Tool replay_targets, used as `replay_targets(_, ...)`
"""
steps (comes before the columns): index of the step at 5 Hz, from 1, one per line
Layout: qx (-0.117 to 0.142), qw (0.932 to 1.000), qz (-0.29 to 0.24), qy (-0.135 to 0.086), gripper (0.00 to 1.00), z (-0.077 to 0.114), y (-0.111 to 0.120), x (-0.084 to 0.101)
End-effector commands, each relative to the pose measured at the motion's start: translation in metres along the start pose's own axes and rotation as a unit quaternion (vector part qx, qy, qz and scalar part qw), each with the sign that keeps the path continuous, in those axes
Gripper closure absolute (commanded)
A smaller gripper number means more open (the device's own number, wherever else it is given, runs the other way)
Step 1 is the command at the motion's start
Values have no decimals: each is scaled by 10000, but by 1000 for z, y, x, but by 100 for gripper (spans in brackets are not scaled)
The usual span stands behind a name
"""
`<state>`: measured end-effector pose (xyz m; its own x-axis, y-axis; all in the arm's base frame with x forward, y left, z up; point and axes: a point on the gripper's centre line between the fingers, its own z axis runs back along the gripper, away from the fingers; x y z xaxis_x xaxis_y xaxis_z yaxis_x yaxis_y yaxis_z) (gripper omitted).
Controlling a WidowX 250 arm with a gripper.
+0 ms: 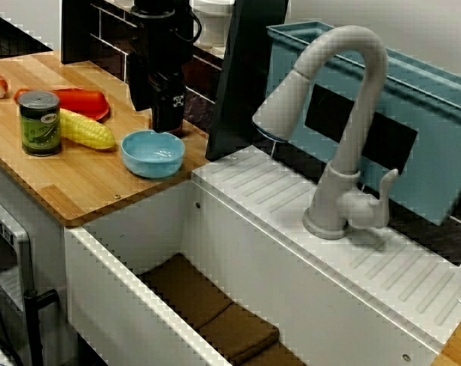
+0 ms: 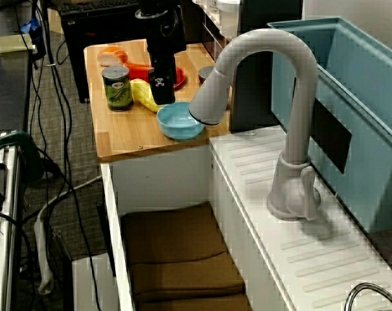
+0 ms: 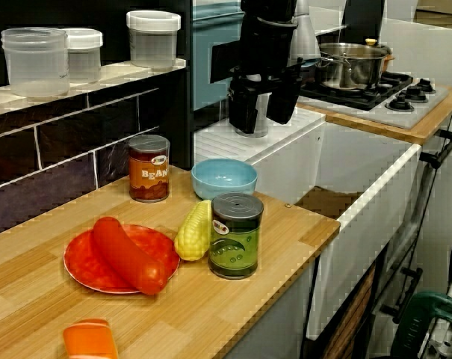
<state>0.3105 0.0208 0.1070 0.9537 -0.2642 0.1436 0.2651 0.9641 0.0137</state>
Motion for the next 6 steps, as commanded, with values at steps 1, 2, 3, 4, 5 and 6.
replay_targets(1, 230, 9995, -197, 18, 0, -31, -1, 11)
replay_targets(2, 256, 9996, -115, -7, 0, -47, 2, 15)
replay_targets(3, 303, 9995, 32, -12, 0, -68, 0, 17)
replay_targets(4, 334, 9993, 139, -30, 0, -83, -3, 19)
replay_targets(5, 406, 9990, 202, 4, 0, -95, -6, 20)
replay_targets(6, 405, 9989, 196, 147, 100, -98, -4, 23)
